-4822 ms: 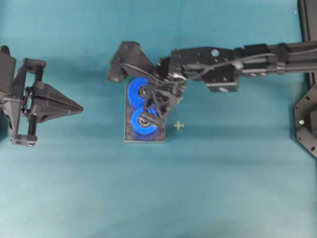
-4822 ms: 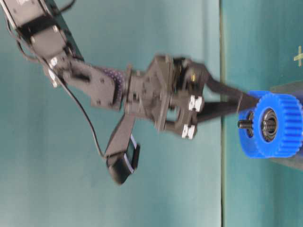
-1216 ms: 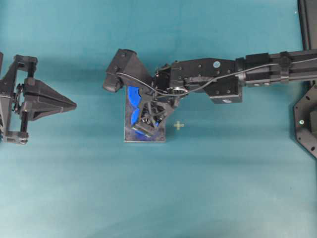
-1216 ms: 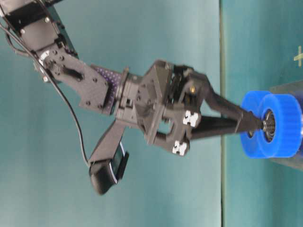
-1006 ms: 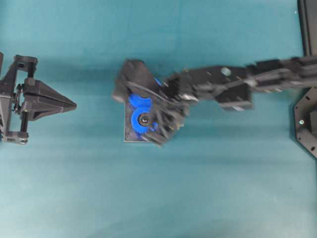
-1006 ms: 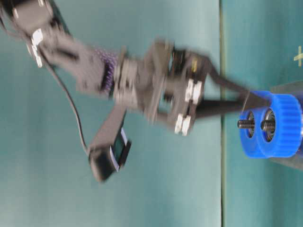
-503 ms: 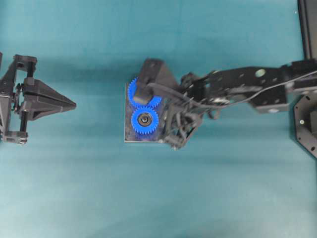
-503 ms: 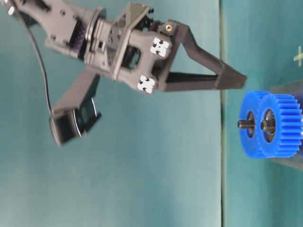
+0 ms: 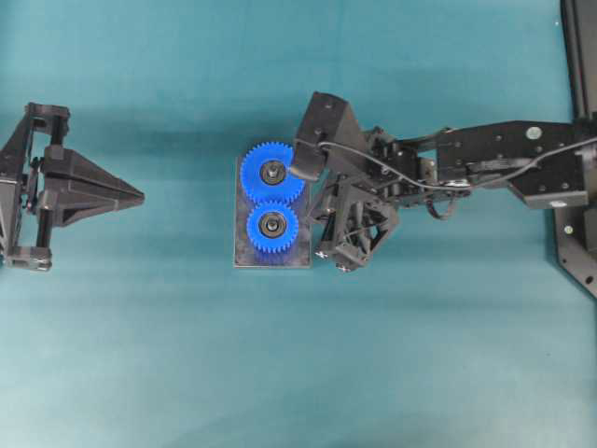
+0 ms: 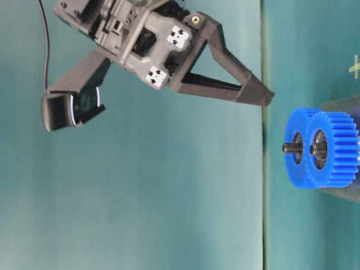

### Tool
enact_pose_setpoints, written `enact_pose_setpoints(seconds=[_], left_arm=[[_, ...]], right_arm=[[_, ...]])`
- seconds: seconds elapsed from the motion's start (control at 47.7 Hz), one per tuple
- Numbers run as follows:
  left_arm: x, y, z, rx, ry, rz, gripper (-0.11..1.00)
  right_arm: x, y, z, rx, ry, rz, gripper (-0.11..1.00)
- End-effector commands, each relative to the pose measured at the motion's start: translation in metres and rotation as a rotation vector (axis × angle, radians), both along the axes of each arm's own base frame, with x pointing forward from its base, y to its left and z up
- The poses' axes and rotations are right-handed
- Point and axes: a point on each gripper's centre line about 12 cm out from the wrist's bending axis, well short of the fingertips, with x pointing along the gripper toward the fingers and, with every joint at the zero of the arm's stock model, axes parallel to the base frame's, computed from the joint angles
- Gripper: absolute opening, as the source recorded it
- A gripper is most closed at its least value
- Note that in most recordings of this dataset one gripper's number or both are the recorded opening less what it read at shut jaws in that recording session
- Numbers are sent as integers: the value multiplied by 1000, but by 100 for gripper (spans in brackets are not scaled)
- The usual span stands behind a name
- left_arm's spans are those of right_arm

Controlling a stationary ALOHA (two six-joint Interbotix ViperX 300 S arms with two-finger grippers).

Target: Fit the small gear onto the shaft.

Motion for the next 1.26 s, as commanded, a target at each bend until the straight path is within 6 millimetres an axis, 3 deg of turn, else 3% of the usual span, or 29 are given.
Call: enact_pose_setpoints(seconds=[0.0,0.776,1.237], left_arm=[[2,0,6,4,-20,-1,0],[-2,0,-10,2,23,-2,0],[-10,0,-5,-13,-26,2,0]], right_arm=[[0,0,14,1,-44,-3,-1],[2,3,15,-32,-75,43,-1],[3,2,13,-34,-81,42,-1]])
